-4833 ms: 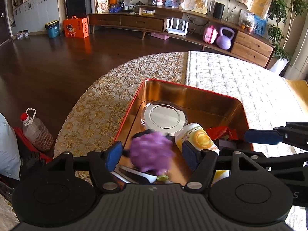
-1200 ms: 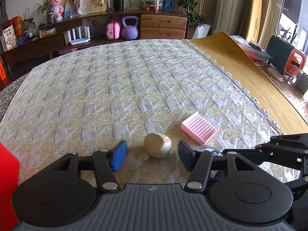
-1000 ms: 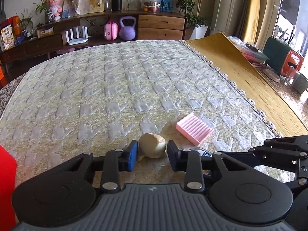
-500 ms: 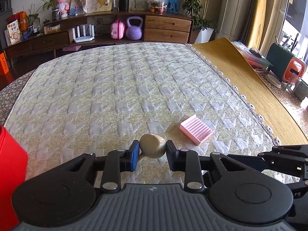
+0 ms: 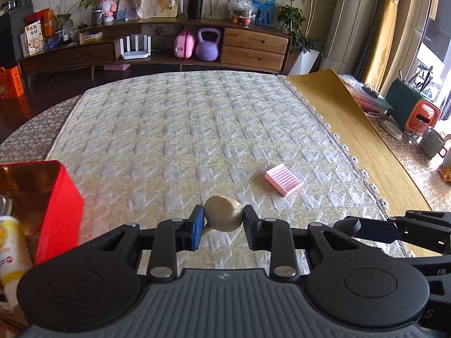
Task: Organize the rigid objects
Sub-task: 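Carry the beige ball and white-black bottle over the red box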
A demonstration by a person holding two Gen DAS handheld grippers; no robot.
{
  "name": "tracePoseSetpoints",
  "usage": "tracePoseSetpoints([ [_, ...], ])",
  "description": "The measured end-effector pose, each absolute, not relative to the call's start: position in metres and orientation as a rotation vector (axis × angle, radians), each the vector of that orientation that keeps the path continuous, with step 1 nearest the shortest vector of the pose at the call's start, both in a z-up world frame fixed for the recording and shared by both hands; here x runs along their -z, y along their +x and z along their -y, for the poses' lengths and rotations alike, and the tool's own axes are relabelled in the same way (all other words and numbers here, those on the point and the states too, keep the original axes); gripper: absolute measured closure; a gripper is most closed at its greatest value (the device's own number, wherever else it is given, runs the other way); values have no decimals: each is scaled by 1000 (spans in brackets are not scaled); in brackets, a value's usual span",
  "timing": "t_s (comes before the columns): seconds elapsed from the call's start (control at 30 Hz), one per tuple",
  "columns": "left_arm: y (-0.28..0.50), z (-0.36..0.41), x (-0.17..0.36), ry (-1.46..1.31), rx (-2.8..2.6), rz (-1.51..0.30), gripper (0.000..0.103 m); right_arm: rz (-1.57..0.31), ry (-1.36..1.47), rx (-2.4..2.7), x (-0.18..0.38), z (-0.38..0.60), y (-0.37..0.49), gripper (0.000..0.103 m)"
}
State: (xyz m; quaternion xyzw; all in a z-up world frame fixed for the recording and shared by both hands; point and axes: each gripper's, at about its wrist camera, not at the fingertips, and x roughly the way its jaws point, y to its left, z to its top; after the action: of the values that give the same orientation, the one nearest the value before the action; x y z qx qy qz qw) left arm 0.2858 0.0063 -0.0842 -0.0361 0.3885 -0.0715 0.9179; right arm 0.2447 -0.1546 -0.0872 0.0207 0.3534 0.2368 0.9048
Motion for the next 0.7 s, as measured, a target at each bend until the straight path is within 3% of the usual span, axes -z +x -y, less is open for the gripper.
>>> tracePoseSetpoints([
  [0.7,199,-101,25,-104,40,-761,74,-629,-35,-686,17,63,193,65],
])
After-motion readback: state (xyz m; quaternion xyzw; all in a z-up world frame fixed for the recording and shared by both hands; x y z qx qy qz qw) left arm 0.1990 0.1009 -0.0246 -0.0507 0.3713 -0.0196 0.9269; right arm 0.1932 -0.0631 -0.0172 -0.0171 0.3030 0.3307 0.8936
